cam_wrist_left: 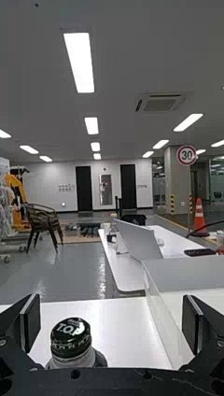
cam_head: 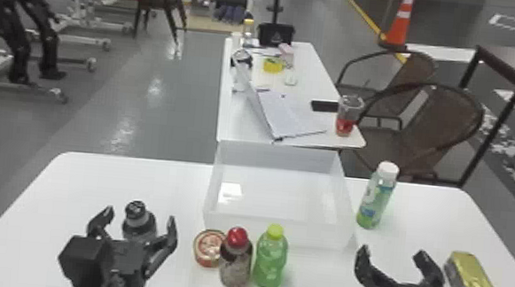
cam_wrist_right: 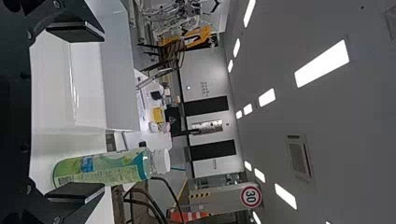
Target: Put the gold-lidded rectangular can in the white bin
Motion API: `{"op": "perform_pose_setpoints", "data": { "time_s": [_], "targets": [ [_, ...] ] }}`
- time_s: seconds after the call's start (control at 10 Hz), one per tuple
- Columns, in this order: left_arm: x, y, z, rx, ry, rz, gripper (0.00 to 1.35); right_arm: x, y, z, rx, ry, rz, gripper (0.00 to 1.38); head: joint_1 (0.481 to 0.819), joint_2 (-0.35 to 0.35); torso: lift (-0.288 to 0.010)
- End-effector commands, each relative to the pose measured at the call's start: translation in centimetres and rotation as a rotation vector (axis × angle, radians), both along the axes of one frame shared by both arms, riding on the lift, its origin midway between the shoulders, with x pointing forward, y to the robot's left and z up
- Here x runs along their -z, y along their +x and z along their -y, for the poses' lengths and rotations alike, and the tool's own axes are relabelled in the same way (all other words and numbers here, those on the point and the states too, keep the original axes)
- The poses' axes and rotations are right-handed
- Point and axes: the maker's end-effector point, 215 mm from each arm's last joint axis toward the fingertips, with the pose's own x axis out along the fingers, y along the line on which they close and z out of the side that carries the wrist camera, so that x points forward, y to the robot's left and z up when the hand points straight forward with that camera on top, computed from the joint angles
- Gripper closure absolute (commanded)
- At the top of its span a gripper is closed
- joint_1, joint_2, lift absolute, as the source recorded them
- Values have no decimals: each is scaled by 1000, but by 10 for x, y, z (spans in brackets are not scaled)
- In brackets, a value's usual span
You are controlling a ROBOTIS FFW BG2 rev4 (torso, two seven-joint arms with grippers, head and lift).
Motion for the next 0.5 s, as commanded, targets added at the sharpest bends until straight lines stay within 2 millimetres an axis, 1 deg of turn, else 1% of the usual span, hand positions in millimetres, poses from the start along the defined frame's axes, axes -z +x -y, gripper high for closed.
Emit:
{"op": "perform_pose_setpoints", "data": {
  "time_s": [0.0,0.1,0.4],
  "targets": [
    [0,0,0,0,-1,0,154,1,-2,6,10,-1,-1,160,549,0,-100],
    [0,0,0,0,1,0,154,2,-5,26,44,-16,4,160,549,0,-100],
    [1,0,0,0,1,-3,156,4,-16,100,113,-95,18,160,549,0,-100]
  ]
}}
